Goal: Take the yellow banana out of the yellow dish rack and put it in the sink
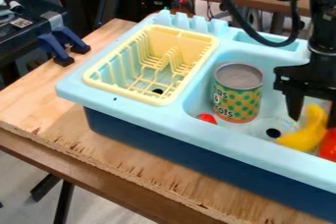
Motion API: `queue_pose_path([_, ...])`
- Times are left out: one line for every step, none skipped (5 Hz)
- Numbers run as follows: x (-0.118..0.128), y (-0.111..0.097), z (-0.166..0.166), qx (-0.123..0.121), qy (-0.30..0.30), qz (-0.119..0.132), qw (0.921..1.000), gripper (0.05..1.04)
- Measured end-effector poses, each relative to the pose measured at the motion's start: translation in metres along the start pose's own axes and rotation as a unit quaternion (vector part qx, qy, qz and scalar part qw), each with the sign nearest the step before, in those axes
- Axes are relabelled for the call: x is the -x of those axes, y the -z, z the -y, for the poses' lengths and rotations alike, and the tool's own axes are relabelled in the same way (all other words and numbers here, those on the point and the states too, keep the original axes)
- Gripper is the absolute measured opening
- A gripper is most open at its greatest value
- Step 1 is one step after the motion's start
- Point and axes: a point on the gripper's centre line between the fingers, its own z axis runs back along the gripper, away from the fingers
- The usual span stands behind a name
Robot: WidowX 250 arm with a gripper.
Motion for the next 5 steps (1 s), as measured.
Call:
queue_pose_path([0.003,0.000,-0.008,-0.019,-0.010,0.006,0.9997,1.012])
queue_pose_path([-0.001,-0.026,-0.012,-0.017,-0.021,0.039,0.9989,1.009])
queue_pose_path([-0.003,-0.066,-0.014,-0.006,-0.029,0.092,0.9954,1.007])
queue_pose_path([0.006,-0.102,-0.019,0.000,-0.031,0.096,0.9949,1.007])
queue_pose_path([0.014,-0.118,-0.052,-0.087,-0.017,0.010,0.9960,1.007])
